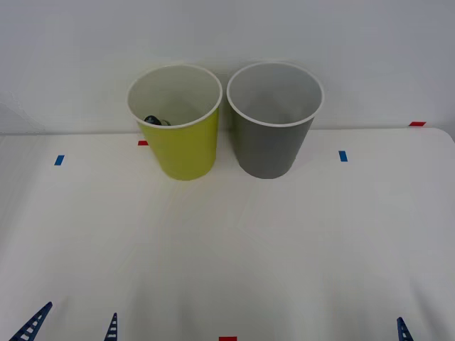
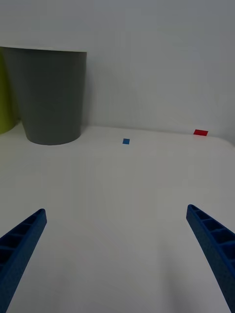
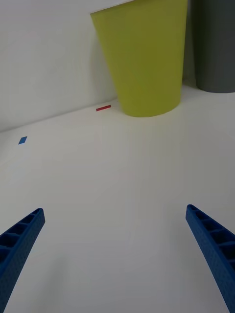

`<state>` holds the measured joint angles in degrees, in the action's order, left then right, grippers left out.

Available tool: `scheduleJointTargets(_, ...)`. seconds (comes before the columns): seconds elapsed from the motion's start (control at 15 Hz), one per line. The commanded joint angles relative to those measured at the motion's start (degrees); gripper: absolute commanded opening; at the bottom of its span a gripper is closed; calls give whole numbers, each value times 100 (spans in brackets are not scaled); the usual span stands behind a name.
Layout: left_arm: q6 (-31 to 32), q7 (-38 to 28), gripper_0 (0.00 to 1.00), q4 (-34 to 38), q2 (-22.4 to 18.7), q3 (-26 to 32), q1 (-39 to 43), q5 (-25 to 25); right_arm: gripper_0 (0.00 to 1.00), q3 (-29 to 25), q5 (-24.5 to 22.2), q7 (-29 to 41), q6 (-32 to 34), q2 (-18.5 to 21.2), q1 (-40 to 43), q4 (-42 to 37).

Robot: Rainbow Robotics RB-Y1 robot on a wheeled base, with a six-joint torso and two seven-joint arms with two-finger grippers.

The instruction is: Put cans in the gray bin and PET bottles in the light green bin.

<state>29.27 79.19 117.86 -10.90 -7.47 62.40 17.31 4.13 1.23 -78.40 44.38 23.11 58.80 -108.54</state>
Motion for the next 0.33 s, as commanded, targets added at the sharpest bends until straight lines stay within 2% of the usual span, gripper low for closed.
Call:
scheduleJointTargets(0.07, 0, 0, 100, 0, 0, 0, 0, 0, 100, 0, 0, 0, 0, 0, 0, 0)
scheduleJointTargets(0.33, 0, 0, 100, 0, 0, 0, 0, 0, 100, 0, 0, 0, 0, 0, 0, 0)
